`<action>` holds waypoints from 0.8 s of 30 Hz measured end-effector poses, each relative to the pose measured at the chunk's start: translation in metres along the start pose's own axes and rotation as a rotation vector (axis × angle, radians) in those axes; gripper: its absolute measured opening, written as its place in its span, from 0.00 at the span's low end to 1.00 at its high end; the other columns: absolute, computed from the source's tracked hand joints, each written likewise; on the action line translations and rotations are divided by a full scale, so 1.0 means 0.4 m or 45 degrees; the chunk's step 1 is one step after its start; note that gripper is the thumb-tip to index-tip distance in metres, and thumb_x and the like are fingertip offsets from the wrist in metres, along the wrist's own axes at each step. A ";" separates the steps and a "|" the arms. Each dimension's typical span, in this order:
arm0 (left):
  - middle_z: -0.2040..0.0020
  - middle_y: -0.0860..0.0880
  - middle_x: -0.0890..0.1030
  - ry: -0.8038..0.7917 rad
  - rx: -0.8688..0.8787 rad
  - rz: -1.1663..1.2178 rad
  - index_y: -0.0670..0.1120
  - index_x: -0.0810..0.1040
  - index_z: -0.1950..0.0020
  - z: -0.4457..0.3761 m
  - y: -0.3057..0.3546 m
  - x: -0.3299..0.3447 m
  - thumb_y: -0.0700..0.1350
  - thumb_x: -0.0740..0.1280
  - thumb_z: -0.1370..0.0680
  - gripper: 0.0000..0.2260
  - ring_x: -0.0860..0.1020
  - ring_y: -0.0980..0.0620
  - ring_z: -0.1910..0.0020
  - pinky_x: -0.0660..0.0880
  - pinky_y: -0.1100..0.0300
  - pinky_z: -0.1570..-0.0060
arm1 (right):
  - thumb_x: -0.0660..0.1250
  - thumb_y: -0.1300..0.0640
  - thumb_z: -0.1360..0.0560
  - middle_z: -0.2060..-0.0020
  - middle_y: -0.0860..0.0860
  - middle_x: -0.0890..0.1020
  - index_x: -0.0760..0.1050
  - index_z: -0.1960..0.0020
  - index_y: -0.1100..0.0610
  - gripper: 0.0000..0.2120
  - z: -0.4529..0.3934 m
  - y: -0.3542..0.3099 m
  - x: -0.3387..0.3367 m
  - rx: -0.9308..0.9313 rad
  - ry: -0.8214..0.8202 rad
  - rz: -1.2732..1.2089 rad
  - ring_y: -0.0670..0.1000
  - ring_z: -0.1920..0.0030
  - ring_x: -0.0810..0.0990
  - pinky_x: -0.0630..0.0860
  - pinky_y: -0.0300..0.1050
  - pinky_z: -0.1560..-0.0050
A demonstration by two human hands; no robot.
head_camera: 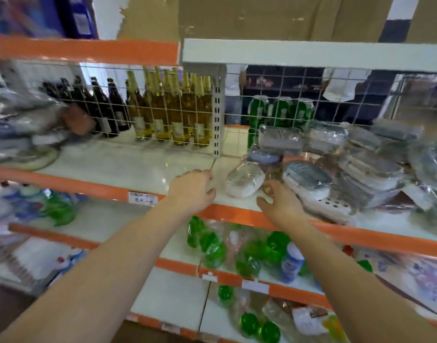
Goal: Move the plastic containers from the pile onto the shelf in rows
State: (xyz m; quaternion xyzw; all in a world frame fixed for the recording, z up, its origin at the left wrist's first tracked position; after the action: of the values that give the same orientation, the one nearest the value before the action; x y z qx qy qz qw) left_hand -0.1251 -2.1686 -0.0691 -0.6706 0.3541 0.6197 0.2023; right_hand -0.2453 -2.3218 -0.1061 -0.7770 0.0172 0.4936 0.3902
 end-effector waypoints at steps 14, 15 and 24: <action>0.40 0.45 0.77 0.006 -0.541 0.037 0.46 0.72 0.36 0.104 -0.566 -0.034 0.48 0.61 0.22 0.16 0.75 0.43 0.40 0.72 0.52 0.42 | 0.64 0.54 0.24 0.40 0.55 0.73 0.67 0.32 0.53 0.21 -0.149 -0.417 0.408 -0.273 -0.316 -0.017 0.55 0.41 0.73 0.69 0.46 0.44; 0.40 0.45 0.77 0.009 -0.553 0.038 0.46 0.72 0.35 0.093 -0.605 -0.036 0.48 0.61 0.23 0.17 0.75 0.43 0.39 0.72 0.52 0.43 | 0.64 0.54 0.24 0.40 0.55 0.74 0.67 0.32 0.54 0.21 -0.170 -0.446 0.439 -0.290 -0.327 -0.021 0.55 0.40 0.73 0.69 0.46 0.43; 0.37 0.44 0.75 0.047 -0.651 0.010 0.46 0.65 0.29 -0.039 -0.935 -0.090 0.51 0.62 0.22 0.22 0.74 0.43 0.39 0.73 0.51 0.43 | 0.65 0.52 0.24 0.40 0.55 0.72 0.66 0.31 0.52 0.22 -0.416 -0.698 0.678 -0.330 -0.443 -0.083 0.57 0.43 0.75 0.74 0.50 0.45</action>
State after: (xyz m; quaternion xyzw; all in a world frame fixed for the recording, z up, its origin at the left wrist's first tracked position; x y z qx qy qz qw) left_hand 0.1578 -1.9221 -0.0945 -0.7099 0.1921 0.6774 0.0172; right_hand 0.1339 -2.1344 -0.1187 -0.7239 -0.1394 0.6055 0.2998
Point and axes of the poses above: each hand's wrist, its own z-axis away from the middle knuckle, its own x-axis out of the palm, y = z × x, the point moved 7 cm from there along -z, towards the middle knuckle
